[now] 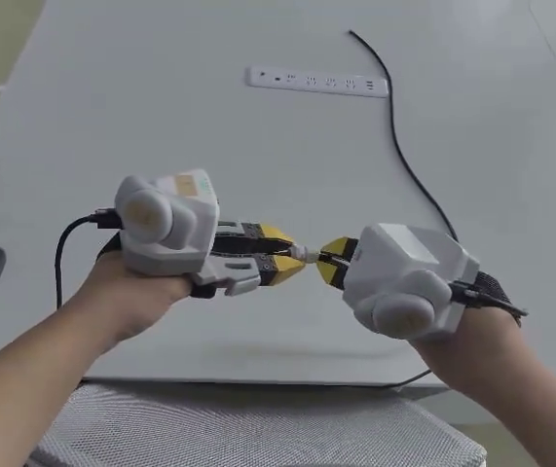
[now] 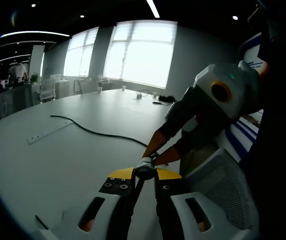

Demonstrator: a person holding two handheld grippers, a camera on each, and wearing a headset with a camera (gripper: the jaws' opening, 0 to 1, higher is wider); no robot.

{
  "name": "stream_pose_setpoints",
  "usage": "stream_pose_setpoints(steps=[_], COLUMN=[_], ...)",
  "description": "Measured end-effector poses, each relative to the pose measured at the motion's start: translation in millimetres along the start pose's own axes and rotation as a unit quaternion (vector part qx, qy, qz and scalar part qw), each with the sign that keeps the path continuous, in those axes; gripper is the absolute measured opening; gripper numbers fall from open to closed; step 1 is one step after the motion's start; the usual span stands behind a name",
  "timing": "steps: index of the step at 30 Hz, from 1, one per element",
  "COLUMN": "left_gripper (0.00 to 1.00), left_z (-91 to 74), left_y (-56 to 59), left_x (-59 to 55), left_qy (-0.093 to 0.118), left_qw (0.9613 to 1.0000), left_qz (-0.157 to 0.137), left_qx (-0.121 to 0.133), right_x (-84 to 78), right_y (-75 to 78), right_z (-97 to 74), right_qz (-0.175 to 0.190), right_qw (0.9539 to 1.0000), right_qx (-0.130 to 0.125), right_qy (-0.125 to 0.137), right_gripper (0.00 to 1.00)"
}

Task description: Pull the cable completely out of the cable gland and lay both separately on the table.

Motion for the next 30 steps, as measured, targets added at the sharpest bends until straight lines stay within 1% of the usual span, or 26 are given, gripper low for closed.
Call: stream_pose_setpoints(steps=[5, 13, 18, 20, 22, 24, 27, 30], left_gripper=[0.15, 0.15, 0.15, 0.15, 0.15, 0.15, 0.15, 0.15], left_z=[-0.5, -0.4, -0.2, -0.4, -0.5, -1.2, -3.2, -3.7], left_y=[0.5, 2.1, 3.1, 3.5, 3.6, 3.1, 2.8, 3.2], left_x=[0.6, 0.3, 0.0, -0.5, -0.6, -0.7, -0.1, 0.4], left_qy=[0.001, 0.0, -0.002, -0.002, -0.002, -0.002, 0.0, 0.001], left_qw=[1.0, 1.0, 1.0, 1.0, 1.0, 1.0, 1.0, 1.0], left_qz=[0.0, 0.003, 0.005, 0.003, 0.003, 0.004, 0.002, 0.001], left_qx=[0.002, 0.001, 0.0, 0.0, 0.0, 0.002, 0.002, 0.003], right_x=[0.4, -1.1, -2.4, -2.7, -3.4, -7.6, -13.4, -17.8], right_y=[0.0, 0.0, -1.4, -2.2, -1.5, -0.2, 1.2, 1.5], right_z=[-1.1, -1.8, -2.0, -2.2, -2.8, -3.4, -4.8, -5.9], right_qz=[0.011, 0.05, 0.058, 0.071, 0.091, 0.096, 0.117, 0.126], right_qw=[0.9999, 0.9985, 0.9979, 0.9969, 0.9949, 0.9944, 0.9918, 0.9907], right_qx=[-0.005, -0.018, -0.026, -0.03, -0.036, -0.041, -0.048, -0.051], right_qy=[0.002, 0.011, 0.013, 0.017, 0.022, 0.017, 0.012, 0.01], right_gripper=[0.0, 0.0, 0.0, 0.0, 0.0, 0.0, 0.0, 0.0])
Point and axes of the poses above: the centre of the closed fingertips' face, and the gripper's own axes: z roughly forward along the fingers, y roughly to its right, x roughly out of its top, the point moved 3 cm from there along -z, roughly backward along the fingers, and after that the axes turned 13 degrees about y, right-handed, at the moved point
